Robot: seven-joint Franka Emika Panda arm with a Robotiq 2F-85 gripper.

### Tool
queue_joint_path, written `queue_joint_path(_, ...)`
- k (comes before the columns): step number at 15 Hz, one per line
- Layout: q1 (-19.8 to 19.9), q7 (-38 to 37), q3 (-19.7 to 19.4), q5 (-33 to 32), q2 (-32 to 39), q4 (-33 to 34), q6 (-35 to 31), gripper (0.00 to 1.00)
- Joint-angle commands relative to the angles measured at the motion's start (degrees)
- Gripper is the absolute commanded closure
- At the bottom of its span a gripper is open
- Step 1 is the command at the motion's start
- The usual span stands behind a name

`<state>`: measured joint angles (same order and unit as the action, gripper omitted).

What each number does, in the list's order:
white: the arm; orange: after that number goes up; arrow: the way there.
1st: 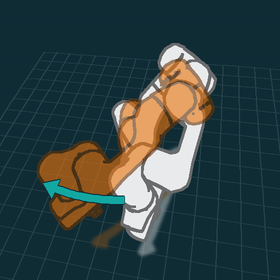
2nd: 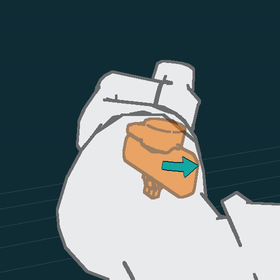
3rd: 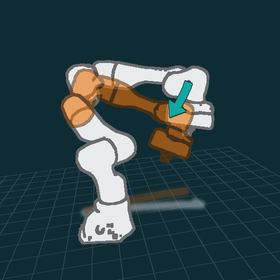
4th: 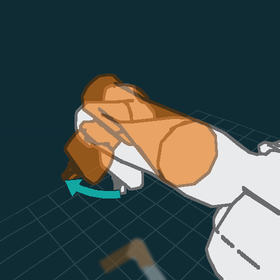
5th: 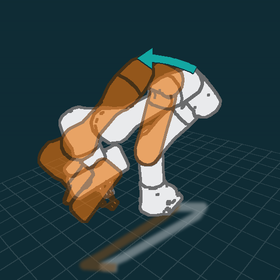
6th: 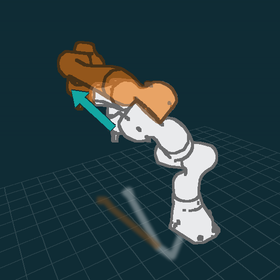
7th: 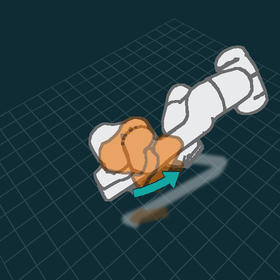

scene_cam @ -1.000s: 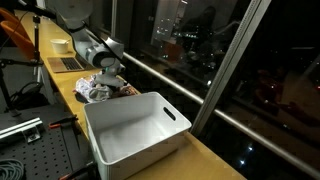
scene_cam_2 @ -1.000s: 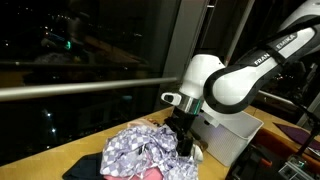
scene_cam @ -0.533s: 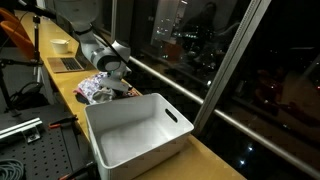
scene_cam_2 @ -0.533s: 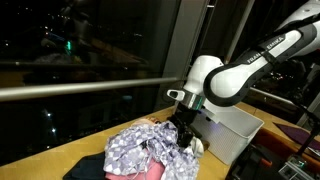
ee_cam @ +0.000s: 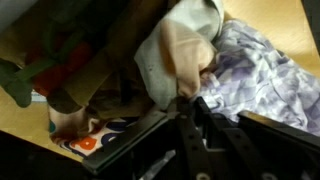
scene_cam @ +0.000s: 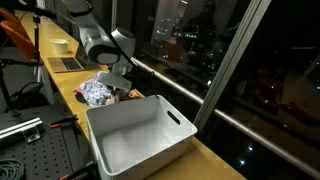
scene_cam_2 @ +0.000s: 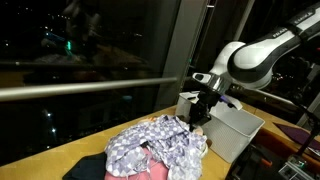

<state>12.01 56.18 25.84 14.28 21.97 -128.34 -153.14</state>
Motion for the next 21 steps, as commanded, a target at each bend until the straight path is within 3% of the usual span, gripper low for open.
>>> queue_joint_path(1,3.8,9.7,2.6,11.9,-10.1,-7.3,-0.2,1.00)
queue_joint_path(5,0.5,18.2,-2.4,22.8,-21.3,-10.6,3.5,1.00)
queue_joint_path(8,-3.8,19.3,-10.7,23.5,-30.5,-12.1,7.9,1.00)
queue_joint_path(11,-6.7,13.9,-18.5,14.6,-37.6,-10.6,10.9,1.00)
queue_joint_path(15,-7.1,5.4,-24.4,-0.9,-44.2,-4.5,14.8,1.00)
queue_joint_path(21,-7.8,-0.6,-29.5,-13.5,-44.5,15.4,29.6,1.00)
